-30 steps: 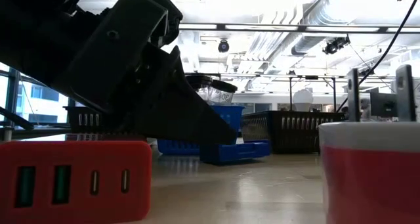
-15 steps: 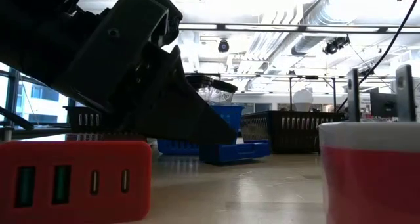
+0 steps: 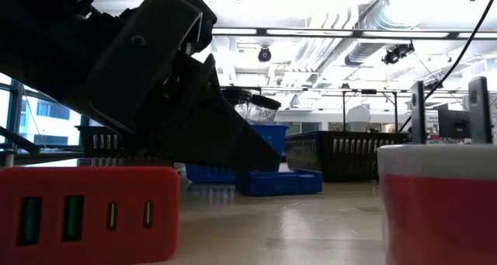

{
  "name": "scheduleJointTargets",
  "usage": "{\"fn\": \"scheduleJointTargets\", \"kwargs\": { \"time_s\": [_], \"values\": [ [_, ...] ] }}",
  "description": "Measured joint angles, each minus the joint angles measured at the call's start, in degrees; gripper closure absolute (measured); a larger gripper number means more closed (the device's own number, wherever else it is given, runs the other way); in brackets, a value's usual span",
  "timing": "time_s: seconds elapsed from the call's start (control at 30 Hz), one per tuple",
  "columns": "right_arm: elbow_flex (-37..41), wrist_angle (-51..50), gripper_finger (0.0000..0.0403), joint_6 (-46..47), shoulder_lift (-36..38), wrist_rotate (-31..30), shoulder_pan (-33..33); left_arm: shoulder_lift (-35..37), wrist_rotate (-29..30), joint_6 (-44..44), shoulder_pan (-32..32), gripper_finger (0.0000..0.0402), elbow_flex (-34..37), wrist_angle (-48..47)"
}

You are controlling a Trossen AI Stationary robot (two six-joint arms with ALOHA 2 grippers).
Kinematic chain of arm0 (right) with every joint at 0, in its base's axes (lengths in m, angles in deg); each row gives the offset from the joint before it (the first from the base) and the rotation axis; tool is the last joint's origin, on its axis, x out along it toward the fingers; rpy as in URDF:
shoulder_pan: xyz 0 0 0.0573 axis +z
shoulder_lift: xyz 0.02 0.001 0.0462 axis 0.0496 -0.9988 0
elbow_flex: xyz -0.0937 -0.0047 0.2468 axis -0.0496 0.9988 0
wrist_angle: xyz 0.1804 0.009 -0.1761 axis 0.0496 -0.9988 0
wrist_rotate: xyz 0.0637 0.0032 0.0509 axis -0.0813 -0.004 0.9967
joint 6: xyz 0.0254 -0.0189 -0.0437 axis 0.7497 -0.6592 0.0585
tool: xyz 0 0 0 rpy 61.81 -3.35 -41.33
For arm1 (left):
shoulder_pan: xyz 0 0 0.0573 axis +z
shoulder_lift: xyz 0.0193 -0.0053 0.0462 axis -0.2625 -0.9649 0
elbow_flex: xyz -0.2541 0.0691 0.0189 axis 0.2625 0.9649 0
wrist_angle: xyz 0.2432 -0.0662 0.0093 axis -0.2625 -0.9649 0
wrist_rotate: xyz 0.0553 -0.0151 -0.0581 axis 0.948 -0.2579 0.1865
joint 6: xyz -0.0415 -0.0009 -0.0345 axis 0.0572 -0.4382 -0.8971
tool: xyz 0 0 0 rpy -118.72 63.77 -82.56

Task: Pick & Place Office items
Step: Put the blue digital clock into the left black bin

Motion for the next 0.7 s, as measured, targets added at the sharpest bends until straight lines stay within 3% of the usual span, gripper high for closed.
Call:
{"fn": "scheduleJointTargets", "kwargs": {
  "time_s": [0.43,0.7],
  "values": [
    [0.0,-0.02,0.0167,0.0,-0.02,0.27,0.0,0.0,2.62,3.56,-0.17,0.017,0.0,0.07],
    [0.0,-0.02,0.0167,0.0,-0.02,0.42,0.0,0.0,0.44,3.61,0.5,0.017,-0.07,-0.27]
  ]
}}
